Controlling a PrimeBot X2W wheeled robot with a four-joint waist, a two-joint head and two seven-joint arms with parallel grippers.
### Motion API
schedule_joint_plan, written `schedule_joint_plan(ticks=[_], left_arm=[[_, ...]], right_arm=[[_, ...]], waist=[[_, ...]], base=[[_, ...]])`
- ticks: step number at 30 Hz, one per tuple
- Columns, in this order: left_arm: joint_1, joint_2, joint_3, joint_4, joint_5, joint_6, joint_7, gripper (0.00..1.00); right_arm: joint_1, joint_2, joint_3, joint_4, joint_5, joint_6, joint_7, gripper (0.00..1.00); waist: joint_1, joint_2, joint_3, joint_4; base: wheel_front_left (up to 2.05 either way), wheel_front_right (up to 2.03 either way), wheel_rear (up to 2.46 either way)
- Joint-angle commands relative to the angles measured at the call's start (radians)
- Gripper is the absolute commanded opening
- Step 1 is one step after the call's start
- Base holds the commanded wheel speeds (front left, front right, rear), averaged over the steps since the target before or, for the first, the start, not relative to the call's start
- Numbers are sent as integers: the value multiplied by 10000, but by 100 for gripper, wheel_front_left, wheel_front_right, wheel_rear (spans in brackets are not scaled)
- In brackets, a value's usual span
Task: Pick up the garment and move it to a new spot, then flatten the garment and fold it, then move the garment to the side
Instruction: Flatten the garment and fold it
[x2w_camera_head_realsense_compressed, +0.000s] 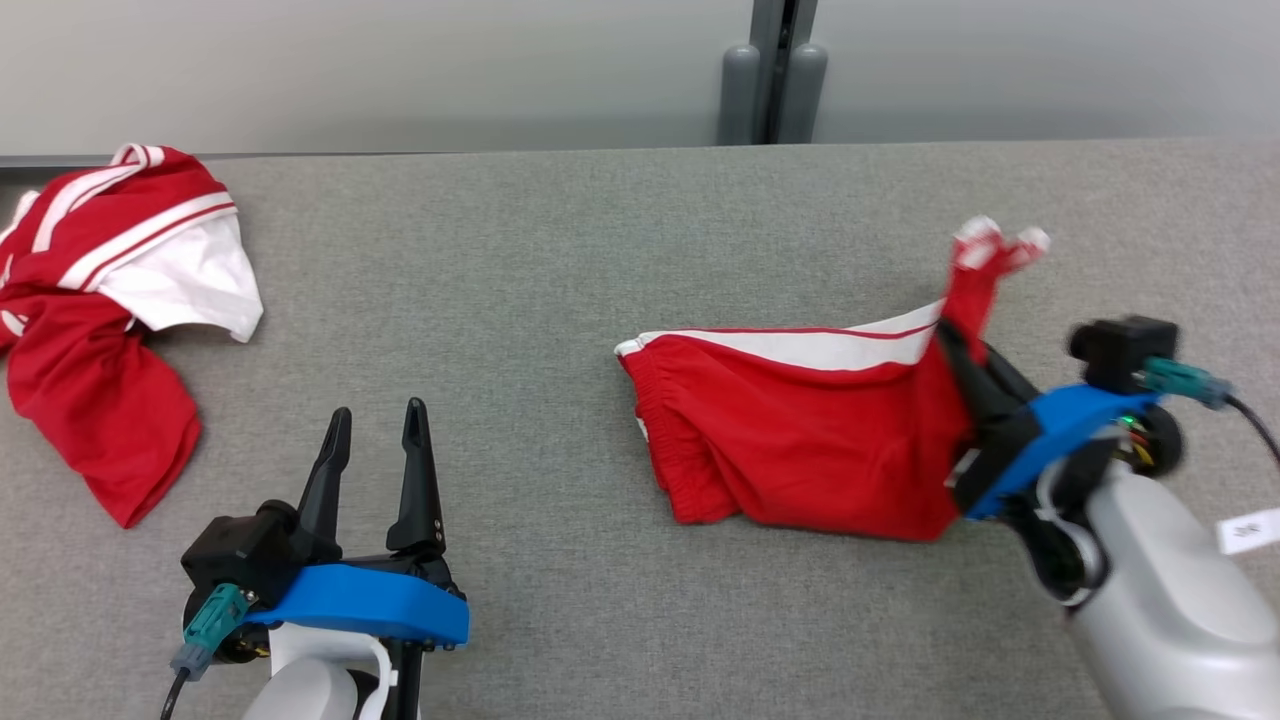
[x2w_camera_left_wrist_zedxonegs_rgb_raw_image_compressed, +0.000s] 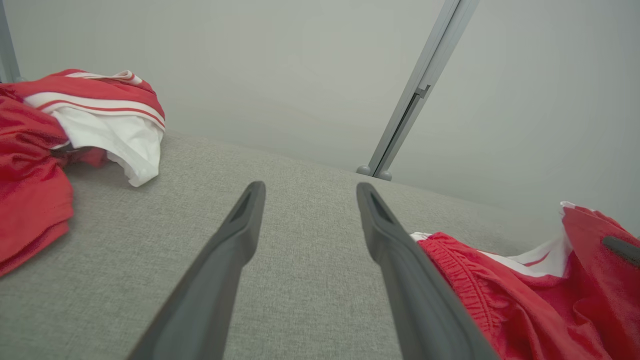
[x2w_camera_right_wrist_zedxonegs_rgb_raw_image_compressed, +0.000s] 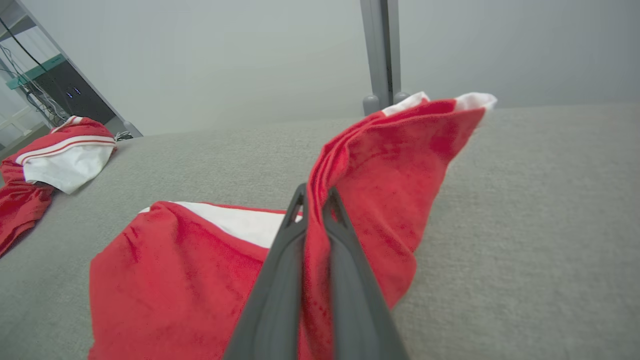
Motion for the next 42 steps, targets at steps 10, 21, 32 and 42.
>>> schedule_joint_plan(ticks=[10,21,32,42], left_arm=[[20,-59,92,-48,-24,1,-39,100],[161,-135,245,-18,-50,-39,-45,100],[198,-255,149,36,94,-125,-49,100],[399,-527,-21,142,314,-278,-51,100]], right_arm=[[-496,1351,2134,-897,-320,1,862,0],[-396,1564,3396,74,-24,1,723,5],[-323,1297,4263,-153,370,1,13,100],[-381,864,2765,0,-333,1,-1358,100]], waist=[[0,0,-112,519],[0,0,-89,767],[0,0,-182,550],[0,0,-369,432]], base=[[0,0,0],[0,0,0],[0,0,0],[0,0,0]])
